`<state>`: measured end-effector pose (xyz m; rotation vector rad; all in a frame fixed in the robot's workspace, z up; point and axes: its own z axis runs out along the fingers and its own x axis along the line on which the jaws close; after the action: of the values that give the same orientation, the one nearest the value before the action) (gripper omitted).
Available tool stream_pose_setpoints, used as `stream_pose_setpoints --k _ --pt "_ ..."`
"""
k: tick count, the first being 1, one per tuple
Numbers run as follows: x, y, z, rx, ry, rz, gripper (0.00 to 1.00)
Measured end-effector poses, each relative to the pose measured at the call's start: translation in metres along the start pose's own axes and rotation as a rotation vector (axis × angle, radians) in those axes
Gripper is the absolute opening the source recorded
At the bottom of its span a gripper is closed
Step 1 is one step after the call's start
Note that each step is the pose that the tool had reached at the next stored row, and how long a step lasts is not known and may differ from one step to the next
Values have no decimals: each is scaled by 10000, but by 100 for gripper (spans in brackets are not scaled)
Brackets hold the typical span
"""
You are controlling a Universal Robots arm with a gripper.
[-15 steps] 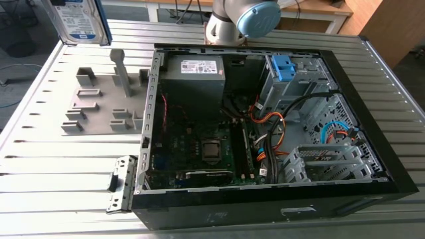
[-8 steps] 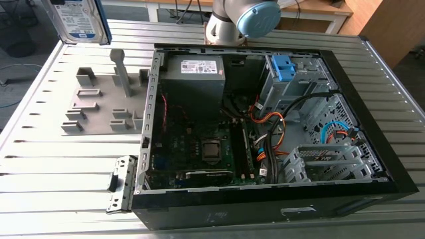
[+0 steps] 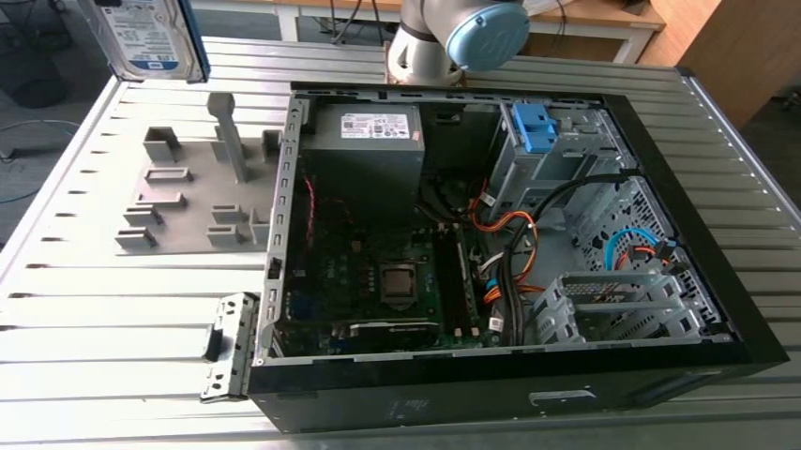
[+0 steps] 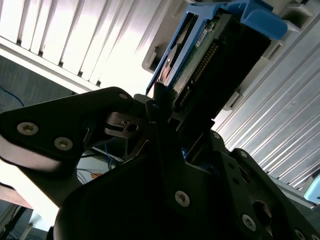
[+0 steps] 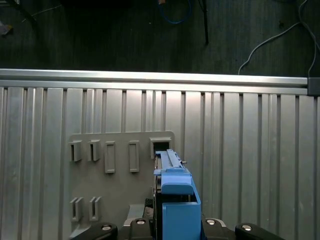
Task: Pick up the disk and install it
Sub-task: 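Pick up the disk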
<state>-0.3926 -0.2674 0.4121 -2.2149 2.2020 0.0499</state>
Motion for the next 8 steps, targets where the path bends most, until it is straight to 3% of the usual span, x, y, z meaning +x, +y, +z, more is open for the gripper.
stream_pose_setpoints --k 8 --pt "-1 0 -23 0 2 0 36"
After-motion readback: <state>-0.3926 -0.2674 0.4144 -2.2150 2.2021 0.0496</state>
